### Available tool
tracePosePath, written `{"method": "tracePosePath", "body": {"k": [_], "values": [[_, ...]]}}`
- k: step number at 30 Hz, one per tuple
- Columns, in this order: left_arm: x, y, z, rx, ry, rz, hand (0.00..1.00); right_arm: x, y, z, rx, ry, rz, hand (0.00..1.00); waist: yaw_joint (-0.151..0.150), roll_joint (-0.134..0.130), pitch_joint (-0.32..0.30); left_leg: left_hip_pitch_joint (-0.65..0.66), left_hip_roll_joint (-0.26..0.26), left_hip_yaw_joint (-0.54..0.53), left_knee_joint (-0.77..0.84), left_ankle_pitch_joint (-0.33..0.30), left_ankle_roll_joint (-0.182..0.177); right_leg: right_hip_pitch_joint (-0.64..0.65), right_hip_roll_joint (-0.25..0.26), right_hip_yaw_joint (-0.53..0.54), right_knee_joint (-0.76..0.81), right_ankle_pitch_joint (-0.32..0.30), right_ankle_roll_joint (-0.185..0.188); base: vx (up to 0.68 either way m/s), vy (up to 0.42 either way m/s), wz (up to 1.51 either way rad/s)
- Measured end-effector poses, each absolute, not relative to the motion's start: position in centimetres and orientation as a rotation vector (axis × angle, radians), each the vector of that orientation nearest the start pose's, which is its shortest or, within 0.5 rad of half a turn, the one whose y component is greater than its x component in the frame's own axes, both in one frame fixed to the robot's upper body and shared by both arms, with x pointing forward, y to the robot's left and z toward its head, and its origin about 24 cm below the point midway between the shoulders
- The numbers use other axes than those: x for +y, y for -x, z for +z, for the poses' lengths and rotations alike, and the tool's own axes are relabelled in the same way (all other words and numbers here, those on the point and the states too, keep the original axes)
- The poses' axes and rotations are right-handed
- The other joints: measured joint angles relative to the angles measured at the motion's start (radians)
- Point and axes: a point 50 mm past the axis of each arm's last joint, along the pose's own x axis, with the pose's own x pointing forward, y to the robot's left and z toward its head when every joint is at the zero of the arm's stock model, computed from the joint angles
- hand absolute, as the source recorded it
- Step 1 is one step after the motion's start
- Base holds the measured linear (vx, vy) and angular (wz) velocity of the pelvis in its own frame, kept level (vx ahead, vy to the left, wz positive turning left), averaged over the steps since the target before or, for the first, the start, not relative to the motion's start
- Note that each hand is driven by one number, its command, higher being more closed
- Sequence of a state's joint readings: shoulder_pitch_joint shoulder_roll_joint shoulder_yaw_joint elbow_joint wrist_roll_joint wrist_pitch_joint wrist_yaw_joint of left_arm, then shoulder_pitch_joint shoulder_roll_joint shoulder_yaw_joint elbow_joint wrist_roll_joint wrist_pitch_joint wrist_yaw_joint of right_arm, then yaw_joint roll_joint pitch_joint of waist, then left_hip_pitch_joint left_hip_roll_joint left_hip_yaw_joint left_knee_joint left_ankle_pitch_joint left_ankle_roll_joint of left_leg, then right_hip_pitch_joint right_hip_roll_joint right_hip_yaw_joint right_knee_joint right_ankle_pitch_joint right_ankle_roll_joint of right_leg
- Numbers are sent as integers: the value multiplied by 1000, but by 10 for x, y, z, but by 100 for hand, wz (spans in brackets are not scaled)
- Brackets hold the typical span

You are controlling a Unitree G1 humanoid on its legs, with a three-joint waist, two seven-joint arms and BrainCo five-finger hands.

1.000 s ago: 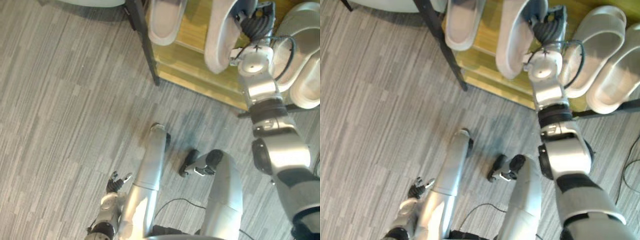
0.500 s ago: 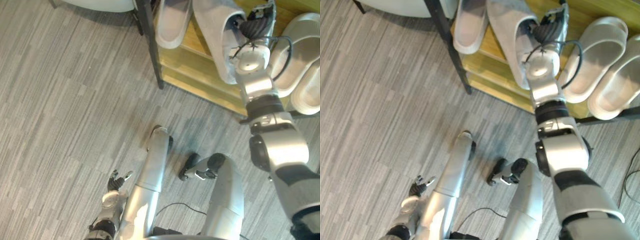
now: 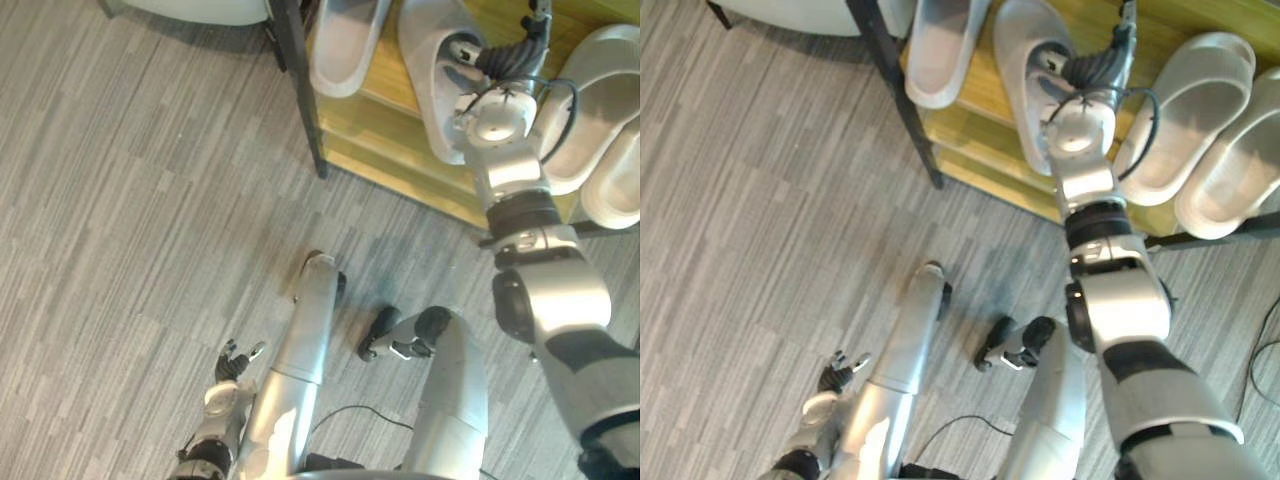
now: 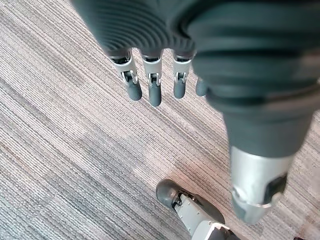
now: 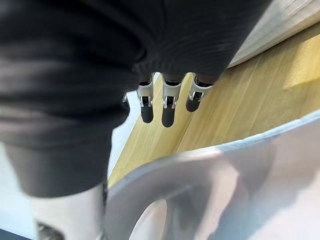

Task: Organize the slippers on the shoe rack

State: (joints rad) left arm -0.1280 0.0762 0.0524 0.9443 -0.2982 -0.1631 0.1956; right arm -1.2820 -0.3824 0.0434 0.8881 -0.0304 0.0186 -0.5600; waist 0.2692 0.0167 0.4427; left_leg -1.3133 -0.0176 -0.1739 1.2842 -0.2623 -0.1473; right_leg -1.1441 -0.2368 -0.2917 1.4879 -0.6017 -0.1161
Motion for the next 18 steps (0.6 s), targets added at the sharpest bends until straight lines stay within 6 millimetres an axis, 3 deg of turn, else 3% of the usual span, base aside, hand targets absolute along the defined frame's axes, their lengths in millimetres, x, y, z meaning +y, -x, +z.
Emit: {"method": "tracePosePath", "body": {"k": [6, 16, 18], "values": [[193, -204, -110, 660, 145, 378, 0, -176, -404, 290, -495, 257, -528, 0, -4, 0, 0, 23, 14, 3, -18, -1, -1, 20, 14, 0, -26, 6, 4, -13, 7, -5], [195, -206, -109, 654, 164, 393, 0, -137, -392, 249, -483, 136, -415, 0, -23, -2, -1, 51, 28, 5, -32, -2, -2, 45, 30, 3, -47, 9, 10, -30, 8, -3], [197, -206, -108, 653, 160, 397, 0, -133, -392, 234, -441, 109, -406, 0, -26, -19, -10, 62, 31, 11, -43, -3, -4, 49, 32, 10, -56, 11, 13, -14, 9, -2]]}}
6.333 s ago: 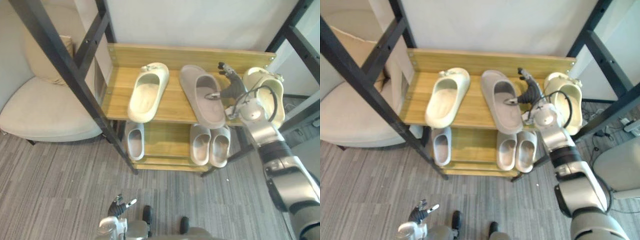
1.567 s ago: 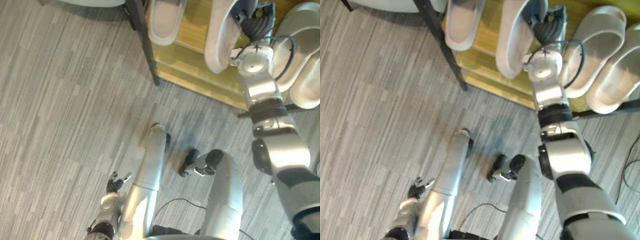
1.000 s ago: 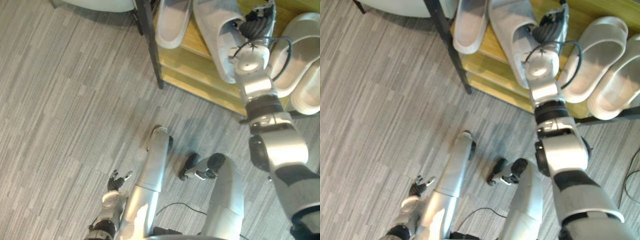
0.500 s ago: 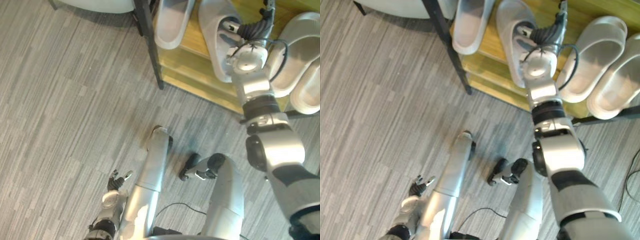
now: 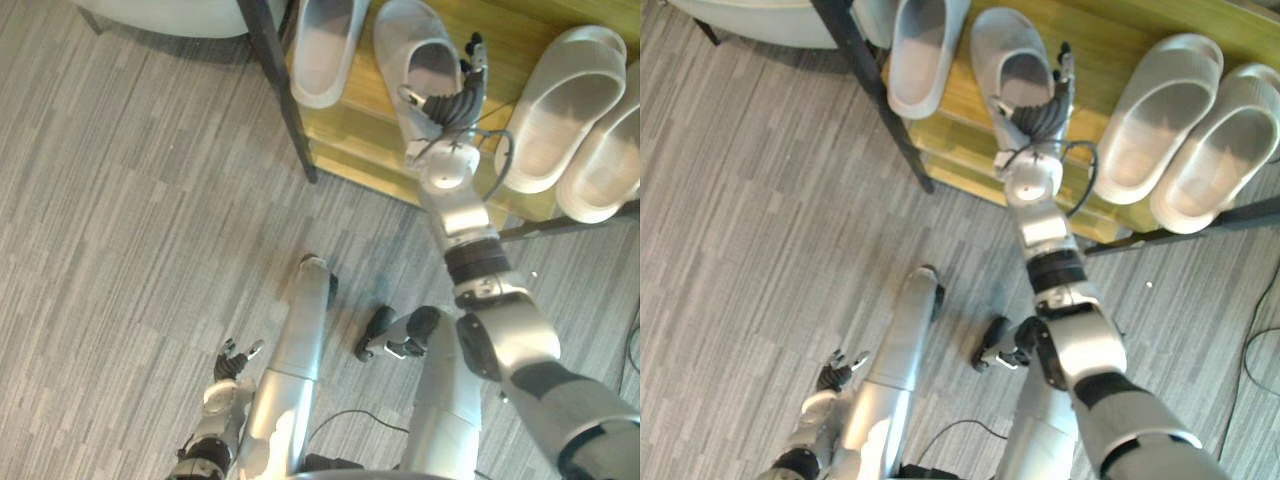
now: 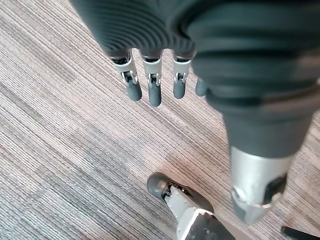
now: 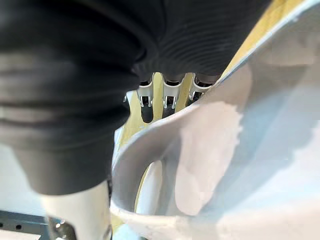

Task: Organize the slippers on the shoe rack

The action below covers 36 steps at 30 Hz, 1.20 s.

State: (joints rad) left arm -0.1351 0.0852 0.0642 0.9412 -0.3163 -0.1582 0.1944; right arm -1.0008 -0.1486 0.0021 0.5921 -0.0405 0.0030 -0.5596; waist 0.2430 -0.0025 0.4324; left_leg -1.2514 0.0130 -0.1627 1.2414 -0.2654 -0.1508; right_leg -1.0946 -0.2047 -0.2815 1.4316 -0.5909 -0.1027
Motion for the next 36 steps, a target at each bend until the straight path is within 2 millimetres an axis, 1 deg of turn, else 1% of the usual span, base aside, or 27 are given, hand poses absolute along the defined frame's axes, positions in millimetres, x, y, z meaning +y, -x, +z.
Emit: {"method": "tracePosePath", "body": {"k": [3, 6, 11, 20, 23, 27, 30, 34, 36], "values": [[201, -206, -108, 654, 170, 416, 0, -126, -388, 223, -424, 70, -386, 0, -4, -9, -4, 4, 5, 2, -1, -3, 3, 6, 5, 2, -6, 2, 4, -28, 25, -5], [202, -206, -108, 656, 176, 424, 0, -118, -387, 221, -416, 25, -359, 0, -12, -11, -3, 10, 6, 5, 0, -5, 4, 11, 5, 5, -9, 3, 5, -18, 25, -2], [203, -205, -108, 657, 180, 429, 0, -105, -386, 220, -406, -83, -291, 0, -14, -13, -3, 14, 12, 11, 0, -13, 8, 12, 11, 11, -14, 5, 11, -23, 30, -5], [205, -205, -108, 655, 205, 458, 0, -88, -383, 222, -388, -252, -219, 0, -13, -15, -2, 13, 12, 14, 1, -17, 7, 15, 13, 14, -23, 7, 14, -4, 10, -1], [205, -206, -108, 653, 206, 458, 0, -87, -383, 223, -380, -293, -204, 0, -9, -15, -2, 13, 12, 13, 0, -20, 11, 15, 12, 13, -23, 7, 14, -10, 7, 0], [204, -207, -107, 650, 209, 455, 0, -86, -385, 232, -374, -403, -183, 0, -2, -13, -1, 11, 9, 9, -1, -19, 11, 15, 10, 9, -22, 7, 14, -17, 10, 1], [203, -209, -106, 646, 212, 452, 0, -91, -390, 241, -376, -454, -195, 0, 11, -12, 0, 8, 6, 4, -1, -19, 10, 15, 8, 3, -23, 7, 14, -2, 1, 3], [202, -209, -106, 644, 214, 450, 0, -98, -395, 251, -372, -510, -213, 0, 14, -5, 4, -3, -5, -12, 0, -15, 6, 14, 2, -12, -22, 6, 15, -7, 9, 8], [200, -212, -105, 637, 217, 446, 0, -104, -398, 256, -378, -498, -225, 0, 23, 1, 7, -4, -6, -11, 0, -13, 8, 14, 0, -13, -21, 6, 14, -10, 10, 2]]}}
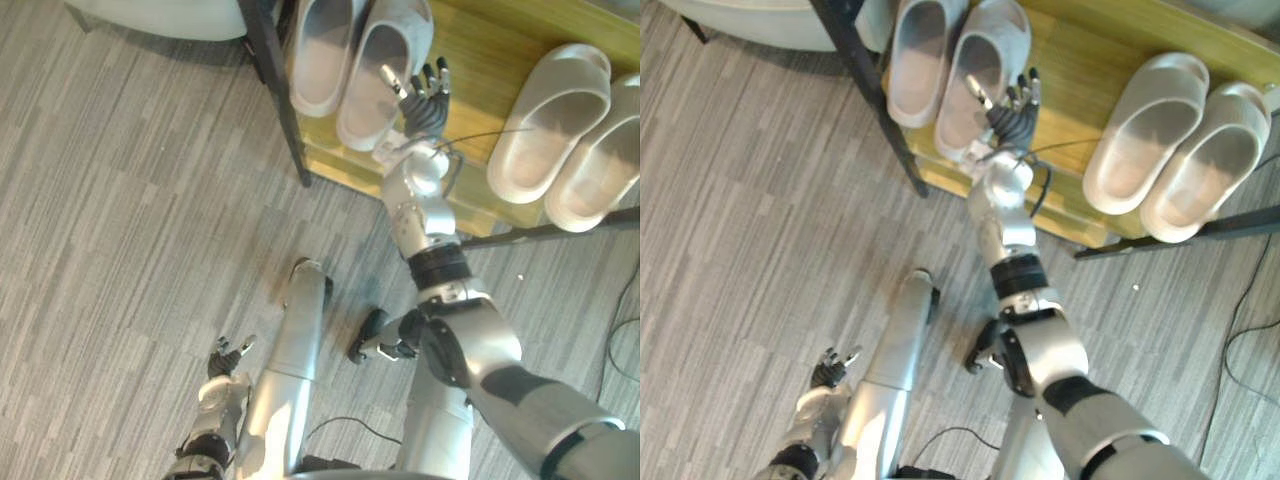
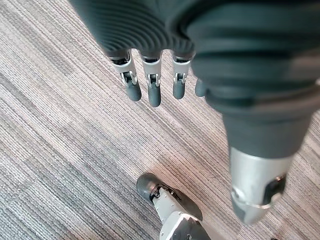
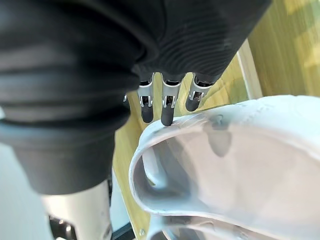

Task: Organize the slippers on the shoe rack

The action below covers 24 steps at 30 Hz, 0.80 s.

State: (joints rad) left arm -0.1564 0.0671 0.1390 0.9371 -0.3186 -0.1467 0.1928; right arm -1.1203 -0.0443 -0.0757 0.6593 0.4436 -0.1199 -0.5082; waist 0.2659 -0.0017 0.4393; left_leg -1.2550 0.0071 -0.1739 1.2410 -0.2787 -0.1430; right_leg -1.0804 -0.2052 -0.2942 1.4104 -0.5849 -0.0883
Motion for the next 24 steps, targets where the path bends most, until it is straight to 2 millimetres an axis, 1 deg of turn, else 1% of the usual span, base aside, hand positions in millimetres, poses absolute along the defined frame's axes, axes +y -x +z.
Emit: {"method": "tracePosePath", "body": {"k": [4, 6, 13, 19, 24], "values": [[199, -213, -104, 628, 219, 444, 0, -111, -403, 264, -381, -467, -232, 0, 6, 4, 2, 0, 0, 0, 0, 0, 0, 0, 0, 0, 1, 0, 0, 0, 0, 0], [198, -214, -104, 623, 221, 442, 0, -115, -405, 268, -386, -456, -232, 0, 10, 11, 6, -1, -1, 0, 0, 0, 0, -1, -1, 0, 2, 0, 0, 0, 0, 0], [195, -217, -104, 630, 226, 434, 0, -129, -409, 273, -387, -408, -262, 0, 10, 29, 16, -1, -1, 0, 2, 0, 0, -2, -2, -1, 5, 0, 0, -5, 2, 0], [195, -217, -104, 630, 228, 433, 0, -137, -410, 275, -394, -364, -269, 0, 9, 30, 16, -1, 2, 1, 21, -5, -3, -2, -4, 1, 23, -8, -10, -10, 3, 0], [195, -217, -104, 629, 235, 436, 0, -139, -409, 277, -432, -222, -282, 0, 3, 30, 16, 21, 16, 11, 22, -6, -2, 15, 4, 8, 20, -7, -10, -34, 13, -7]]}}
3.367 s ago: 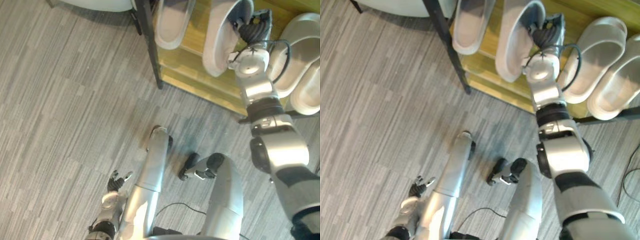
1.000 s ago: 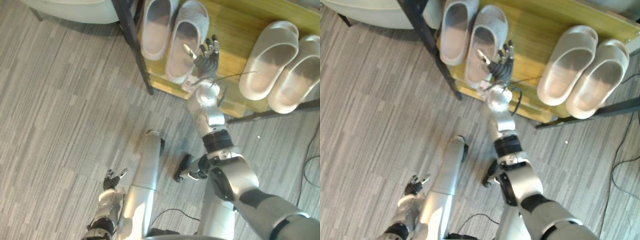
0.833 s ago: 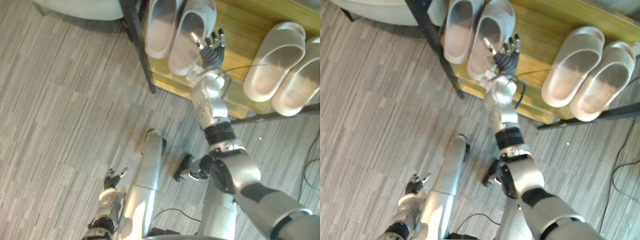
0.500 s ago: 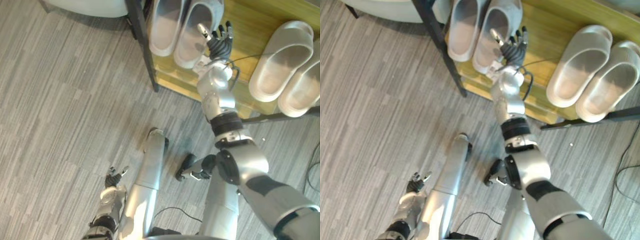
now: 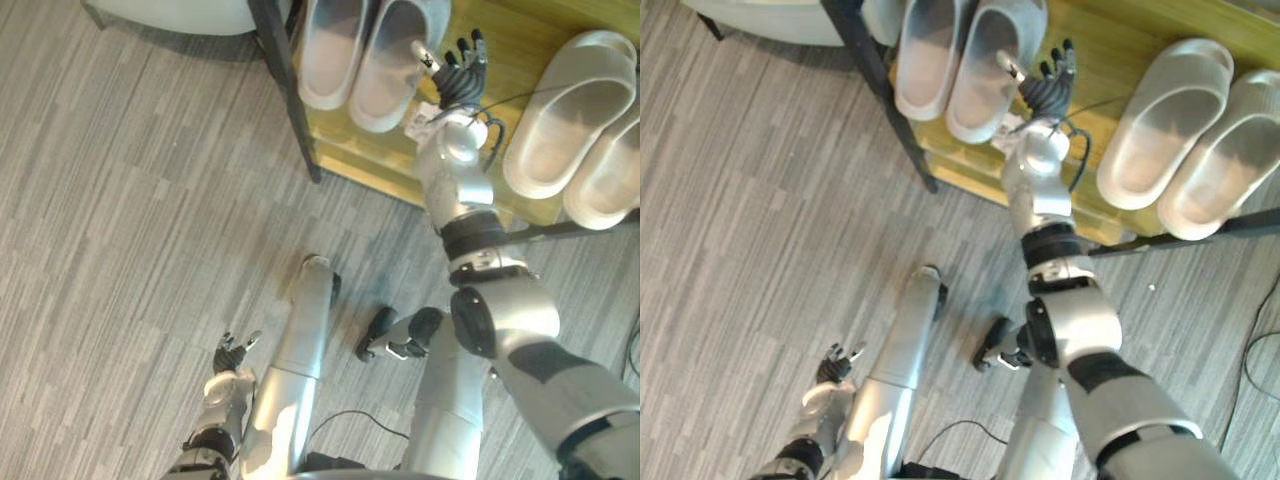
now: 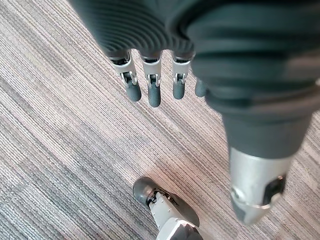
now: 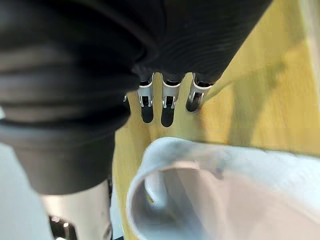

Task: Organize the slippers on the shoe rack

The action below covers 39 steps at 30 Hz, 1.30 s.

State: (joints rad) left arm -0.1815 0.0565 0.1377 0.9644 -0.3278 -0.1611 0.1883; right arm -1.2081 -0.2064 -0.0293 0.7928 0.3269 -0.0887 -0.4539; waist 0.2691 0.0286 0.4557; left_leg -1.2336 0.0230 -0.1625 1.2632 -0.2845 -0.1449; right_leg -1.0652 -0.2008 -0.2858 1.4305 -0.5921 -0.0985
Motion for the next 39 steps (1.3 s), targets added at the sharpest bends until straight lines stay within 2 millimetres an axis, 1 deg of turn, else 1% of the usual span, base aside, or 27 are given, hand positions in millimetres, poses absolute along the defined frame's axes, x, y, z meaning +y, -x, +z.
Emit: {"method": "tracePosePath", "body": {"k": [3, 6, 7, 9, 10, 13, 15, 17, 18, 19, 20, 21, 22, 24, 25, 27, 28, 29, 31, 32, 37, 39], "values": [[194, -217, -104, 627, 238, 428, 0, -139, -403, 265, -446, -153, -280, 0, -7, -1, -1, 72, 18, 11, -26, -7, 4, 67, 12, 5, -34, 3, 5, -32, 14, -13], [194, -214, -106, 630, 244, 417, 0, -135, -395, 257, -484, -75, -266, 0, -18, -3, -2, 177, 48, 36, -111, 2, 10, 158, 13, -3, -123, 27, 35, 3, 46, -28], [194, -212, -107, 633, 246, 416, 0, -135, -391, 252, -495, -59, -263, 0, -22, -4, -2, 218, 59, 47, -144, 7, 13, 196, 13, -9, -161, 42, 37, 52, 66, -25], [199, -202, -111, 650, 236, 436, 0, -135, -381, 236, -507, -29, -254, 0, -43, -10, -5, 312, 71, 60, -229, 22, 16, 286, 19, -20, -253, 72, 31, 78, 63, -15], [202, -197, -113, 662, 228, 444, 0, -134, -376, 226, -500, -20, -247, 0, -47, -15, -8, 358, 77, 75, -272, 29, 18, 324, 21, -19, -294, 87, 26, 100, 40, -14], [208, -173, -123, 719, 202, 462, 0, -132, -357, 188, -453, 16, -216, 0, -66, -29, -22, 512, 93, 113, -413, 51, 27, 459, 46, -13, -443, 137, 32, 135, 34, -19], [215, -152, -131, 773, 172, 475, 0, -131, -341, 149, -366, 49, -190, 0, -81, -54, -73, 596, 97, 136, -517, 72, 34, 536, 58, -13, -549, 168, 43, 172, 45, -8], [218, -135, -137, 821, 145, 475, 0, -132, -325, 117, -281, 67, -150, 0, -92, -70, -116, 687, 106, 160, -618, 95, 35, 622, 76, -11, -662, 204, 53, 214, 57, -11], [220, -128, -139, 840, 137, 479, 0, -132, -318, 106, -253, 81, -135, 0, -98, -77, -134, 723, 106, 171, -659, 105, 40, 653, 79, -9, -704, 219, 56, 228, 74, -15], [222, -119, -142, 866, 115, 476, 0, -136, -307, 90, -211, 114, -122, 0, -103, -89, -165, 777, 102, 196, -730, 126, 40, 694, 80, 0, -765, 240, 63, 276, 94, -14], [224, -112, -144, 887, 104, 478, 0, -140, -299, 77, -174, 124, -116, 0, -111, -94, -184, 824, 95, 209, -789, 144, 45, 732, 80, 6, -815, 256, 71, 226, 81, -12], [224, -106, -146, 907, 86, 467, 0, -145, -292, 65, -134, 148, -115, 0, -118, -94, -204, 863, 87, 215, -840, 162, 45, 764, 80, 9, -863, 275, 78, 222, 91, -9], [224, -98, -149, 936, 74, 452, 0, -154, -282, 48, -74, 186, -116, 0, -128, -89, -234, 912, 77, 224, -912, 187, 48, 801, 80, 13, -925, 298, 90, 222, 100, -5], [222, -92, -151, 966, 43, 403, 0, -172, -269, 23, 28, 226, -120, 0, -149, -70, -270, 977, 62, 235, -1011, 220, 58, 859, 83, 16, -1020, 339, 103, 214, 115, -7], [220, -89, -153, 981, 32, 373, 0, -183, -262, 9, 95, 250, -129, 0, -164, -53, -283, 1013, 54, 240, -1063, 238, 66, 893, 88, 21, -1076, 365, 113, 153, 132, -12], [216, -89, -154, 988, 16, 333, 0, -200, -247, -14, 204, 282, -144, 0, -175, -31, -297, 1068, 46, 258, -1143, 266, 76, 944, 96, 31, -1163, 410, 126, 124, 124, -19], [214, -90, -154, 988, 14, 315, 0, -204, -239, -25, 255, 301, -143, 0, -177, -22, -302, 1090, 41, 264, -1174, 275, 79, 967, 99, 36, -1204, 428, 132, 111, 107, -18], [213, -91, -154, 989, 8, 293, 0, -210, -229, -38, 318, 327, -141, 0, -189, -15, -307, 1113, 34, 266, -1198, 284, 86, 997, 99, 39, -1246, 449, 137, 115, 116, -13], [212, -91, -154, 992, -17, 268, 0, -212, -214, -54, 402, 356, -120, 0, -211, -12, -310, 1140, 24, 268, -1217, 285, 87, 1034, 99, 45, -1294, 469, 149, 65, 85, -6], [213, -91, -154, 992, -30, 257, 0, -213, -205, -64, 452, 384, -110, 0, -215, -11, -311, 1158, 19, 268, -1225, 285, 87, 1050, 98, 50, -1318, 480, 153, 17, 67, -9], [210, -93, -154, 992, -66, 218, 0, -224, -169, -104, 686, 460, -104, 0, -217, 2, -335, 1186, 5, 274, -1269, 302, 103, 1070, 96, 66, -1366, 505, 160, -16, 52, -6], [207, -93, -154, 995, -91, 187, 0, -231, -153, -118, 786, 478, -112, 0, -217, 13, -342, 1204, 1, 274, -1297, 315, 108, 1074, 95, 69, -1367, 507, 161, -32, 27, -2]]}}
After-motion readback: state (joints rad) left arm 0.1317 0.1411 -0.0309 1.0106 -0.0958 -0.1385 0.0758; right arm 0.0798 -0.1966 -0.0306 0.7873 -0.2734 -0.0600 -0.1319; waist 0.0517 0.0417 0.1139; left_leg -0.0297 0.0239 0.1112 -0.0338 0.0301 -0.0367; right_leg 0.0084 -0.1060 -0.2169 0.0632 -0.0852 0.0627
